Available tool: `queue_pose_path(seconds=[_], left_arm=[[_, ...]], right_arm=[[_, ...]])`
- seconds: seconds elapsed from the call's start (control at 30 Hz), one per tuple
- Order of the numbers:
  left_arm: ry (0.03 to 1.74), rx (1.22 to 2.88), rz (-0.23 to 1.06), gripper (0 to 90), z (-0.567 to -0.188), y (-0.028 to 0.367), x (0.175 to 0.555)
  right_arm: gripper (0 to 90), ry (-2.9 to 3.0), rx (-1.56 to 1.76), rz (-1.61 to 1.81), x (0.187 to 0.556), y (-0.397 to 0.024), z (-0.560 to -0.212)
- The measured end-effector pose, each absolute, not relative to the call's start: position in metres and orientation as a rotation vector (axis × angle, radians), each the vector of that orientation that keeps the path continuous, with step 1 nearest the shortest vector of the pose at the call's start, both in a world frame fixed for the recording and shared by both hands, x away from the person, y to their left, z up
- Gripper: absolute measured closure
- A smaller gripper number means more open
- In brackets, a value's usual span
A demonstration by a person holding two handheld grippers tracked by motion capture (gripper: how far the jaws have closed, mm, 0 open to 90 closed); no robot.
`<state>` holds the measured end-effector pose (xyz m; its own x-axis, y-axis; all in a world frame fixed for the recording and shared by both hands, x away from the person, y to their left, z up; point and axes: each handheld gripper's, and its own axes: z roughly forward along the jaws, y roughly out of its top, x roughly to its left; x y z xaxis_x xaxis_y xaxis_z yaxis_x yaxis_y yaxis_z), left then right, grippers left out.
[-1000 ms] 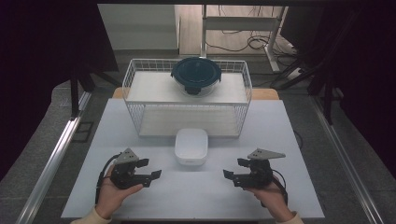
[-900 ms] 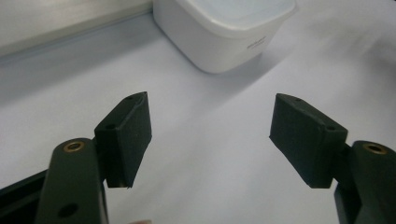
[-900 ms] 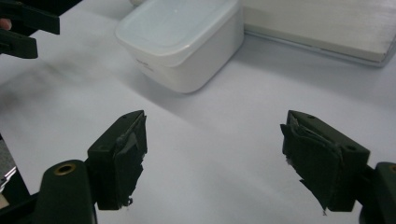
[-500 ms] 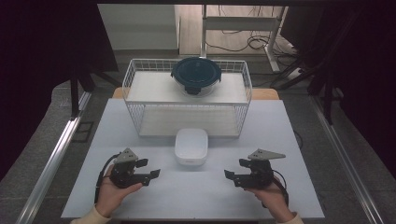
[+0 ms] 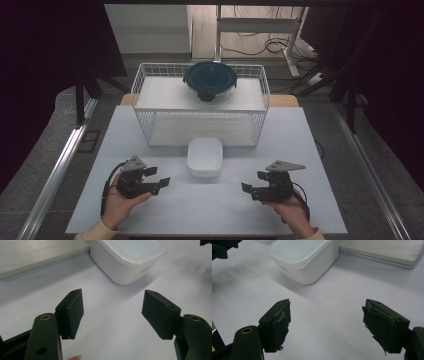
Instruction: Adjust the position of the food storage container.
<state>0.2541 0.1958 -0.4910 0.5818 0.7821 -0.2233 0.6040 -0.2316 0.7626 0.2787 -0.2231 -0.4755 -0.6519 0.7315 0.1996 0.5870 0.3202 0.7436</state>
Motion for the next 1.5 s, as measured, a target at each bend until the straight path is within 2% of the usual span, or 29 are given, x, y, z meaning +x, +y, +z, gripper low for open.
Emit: queue_pose_path(seconds=[0.37,0.6,0.83,0.9,1.0,1.2,1.4,1.5], left_arm=[[1.040,1.946,0.303,41.6,-0.471,0.177,0.276],[1.055,1.936,0.253,46.9,-0.472,0.171,0.292],[1.045,1.976,0.248,45.6,-0.478,0.166,0.287],[1.037,1.990,0.242,43.7,-0.478,0.165,0.283],[1.015,2.024,0.269,38.3,-0.477,0.162,0.273],[0.997,2.056,0.217,30.6,-0.486,0.168,0.255],[1.008,2.082,0.198,28.3,-0.496,0.177,0.250],[1.012,2.081,0.195,28.2,-0.497,0.180,0.249]], right_arm=[[22.1,2.406,1.221,1.232,0.278,-0.223,-0.476],[22.2,2.399,1.233,1.231,0.278,-0.227,-0.476],[26.9,2.392,1.157,1.206,0.283,-0.225,-0.470],[31.6,2.405,1.093,1.181,0.290,-0.219,-0.462],[43.5,2.446,1.022,1.154,0.309,-0.208,-0.446],[68.3,2.487,0.820,0.984,0.354,-0.167,-0.416],[87.7,2.465,0.666,0.805,0.390,-0.124,-0.419],[89.5,2.477,0.580,0.720,0.403,-0.105,-0.427]])
